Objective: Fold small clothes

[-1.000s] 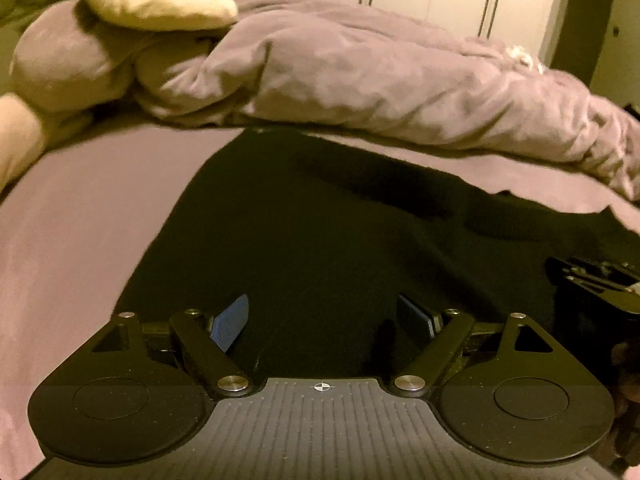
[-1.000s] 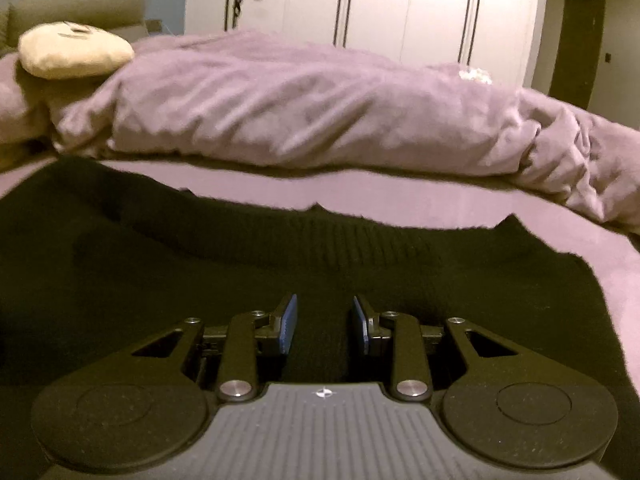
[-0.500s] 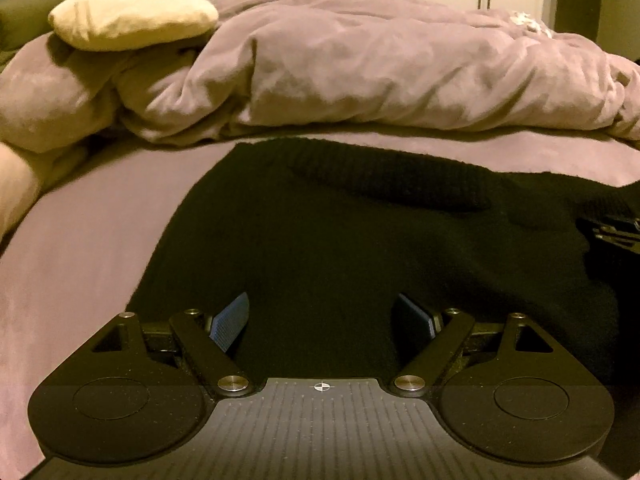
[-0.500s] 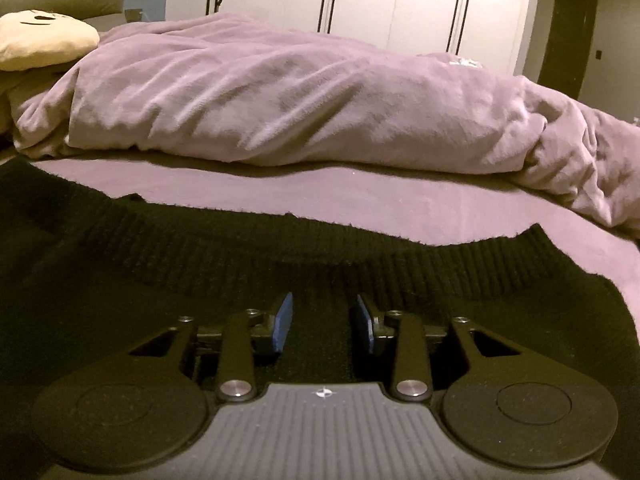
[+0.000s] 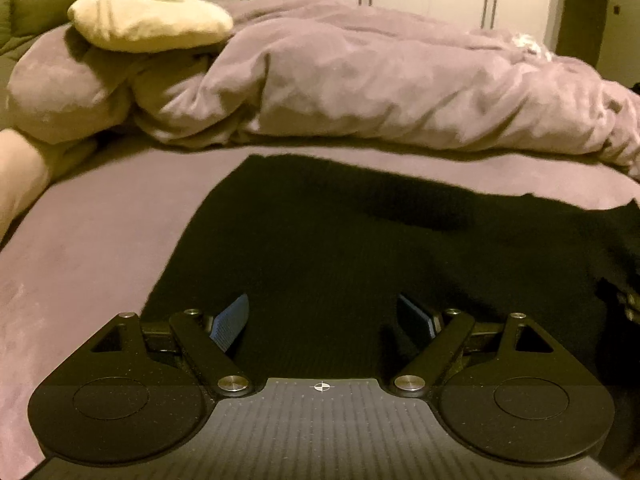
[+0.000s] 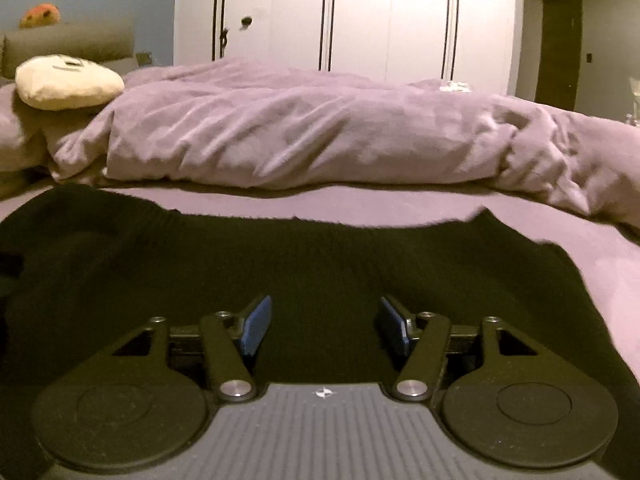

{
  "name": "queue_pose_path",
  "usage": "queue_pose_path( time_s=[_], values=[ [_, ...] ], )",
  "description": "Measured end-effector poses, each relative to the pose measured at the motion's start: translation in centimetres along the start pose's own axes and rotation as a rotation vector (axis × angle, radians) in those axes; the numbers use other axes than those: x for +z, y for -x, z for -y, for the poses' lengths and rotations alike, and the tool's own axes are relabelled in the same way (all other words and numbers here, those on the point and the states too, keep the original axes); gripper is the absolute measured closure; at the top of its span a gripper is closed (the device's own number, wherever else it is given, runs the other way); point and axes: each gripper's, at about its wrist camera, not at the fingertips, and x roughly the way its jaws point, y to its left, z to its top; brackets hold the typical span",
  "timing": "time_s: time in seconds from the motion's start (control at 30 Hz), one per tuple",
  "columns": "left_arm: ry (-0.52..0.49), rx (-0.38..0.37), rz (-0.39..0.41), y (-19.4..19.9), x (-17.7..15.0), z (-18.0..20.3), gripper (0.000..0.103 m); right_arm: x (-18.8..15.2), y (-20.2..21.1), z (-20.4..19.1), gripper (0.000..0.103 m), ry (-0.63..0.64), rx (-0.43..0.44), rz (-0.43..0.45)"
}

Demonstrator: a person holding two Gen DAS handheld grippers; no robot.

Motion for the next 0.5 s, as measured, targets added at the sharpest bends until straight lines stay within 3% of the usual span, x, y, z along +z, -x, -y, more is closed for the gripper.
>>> queue_pose_path(
  time_s=[0.13,0.27,0.5],
  values=[
    [-0.07,-0.021,0.002,-0.8,-0.4,2.9,0.017,-0.2,0.3,2.1,0.047,0.049,-0.084,0.022],
    [-0.156,-0.031,0.006,-2.8,-0.6,6.1,0.017,0.2,-1.6,5.7,0.042,-0.026,-0.166,-0.008],
    [-0.213,0.065,0.027,-7.1,1.1,7.4,0.008,-1.3,-3.1,7.9,0.034,-0.12,-0.117,0.039]
  ],
)
